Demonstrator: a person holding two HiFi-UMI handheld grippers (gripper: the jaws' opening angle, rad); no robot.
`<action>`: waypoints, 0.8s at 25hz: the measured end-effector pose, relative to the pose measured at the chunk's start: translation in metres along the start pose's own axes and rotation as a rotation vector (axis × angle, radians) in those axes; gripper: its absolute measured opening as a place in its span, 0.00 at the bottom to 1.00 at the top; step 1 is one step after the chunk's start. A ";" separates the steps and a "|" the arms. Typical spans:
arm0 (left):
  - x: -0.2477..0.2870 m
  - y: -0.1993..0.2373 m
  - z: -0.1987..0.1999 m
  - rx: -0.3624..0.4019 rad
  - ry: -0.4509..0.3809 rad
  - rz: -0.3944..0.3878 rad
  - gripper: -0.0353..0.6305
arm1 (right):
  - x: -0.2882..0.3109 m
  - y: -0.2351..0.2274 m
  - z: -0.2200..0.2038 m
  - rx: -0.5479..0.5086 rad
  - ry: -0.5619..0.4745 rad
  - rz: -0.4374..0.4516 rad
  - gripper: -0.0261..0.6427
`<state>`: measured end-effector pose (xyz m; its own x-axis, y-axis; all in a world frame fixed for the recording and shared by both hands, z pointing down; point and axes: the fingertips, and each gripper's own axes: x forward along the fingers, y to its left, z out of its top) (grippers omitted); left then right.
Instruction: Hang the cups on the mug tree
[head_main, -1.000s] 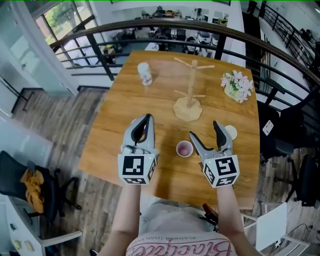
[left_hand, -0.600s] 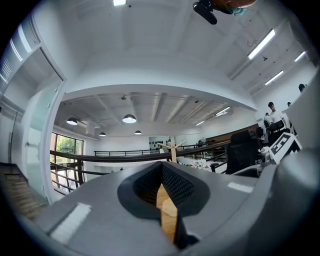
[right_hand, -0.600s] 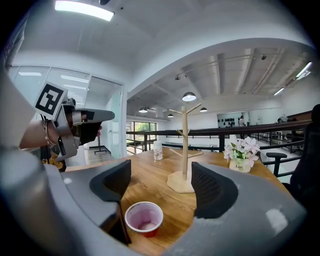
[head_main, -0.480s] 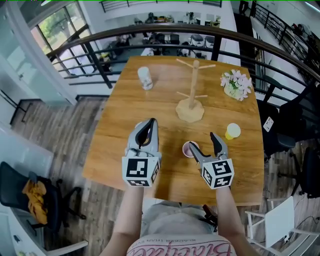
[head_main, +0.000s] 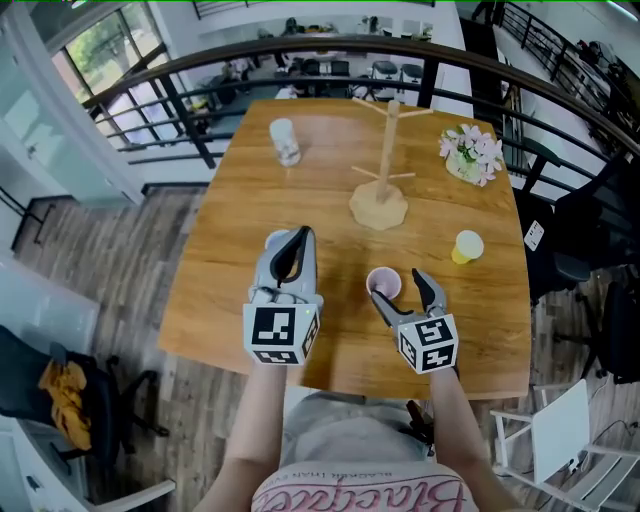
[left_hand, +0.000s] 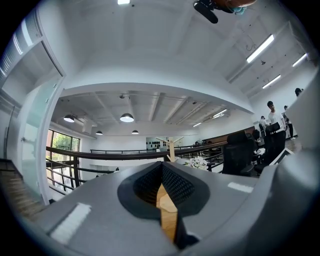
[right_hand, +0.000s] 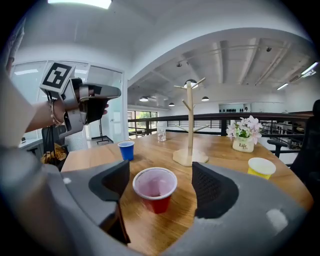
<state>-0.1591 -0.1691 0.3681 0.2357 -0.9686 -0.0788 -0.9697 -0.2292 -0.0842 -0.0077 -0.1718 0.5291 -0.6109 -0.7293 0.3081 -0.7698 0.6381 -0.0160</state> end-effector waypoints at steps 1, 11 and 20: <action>0.000 0.000 -0.002 -0.002 0.002 -0.001 0.07 | 0.001 0.001 -0.005 -0.002 0.012 0.001 0.63; 0.005 0.000 -0.019 -0.006 0.027 -0.020 0.07 | 0.022 0.008 -0.047 0.009 0.106 -0.003 0.63; 0.011 0.007 -0.033 -0.006 0.057 -0.019 0.07 | 0.041 0.008 -0.059 0.009 0.120 -0.015 0.56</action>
<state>-0.1649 -0.1848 0.3992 0.2502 -0.9680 -0.0202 -0.9655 -0.2479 -0.0794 -0.0278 -0.1824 0.5980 -0.5729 -0.7037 0.4204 -0.7810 0.6243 -0.0192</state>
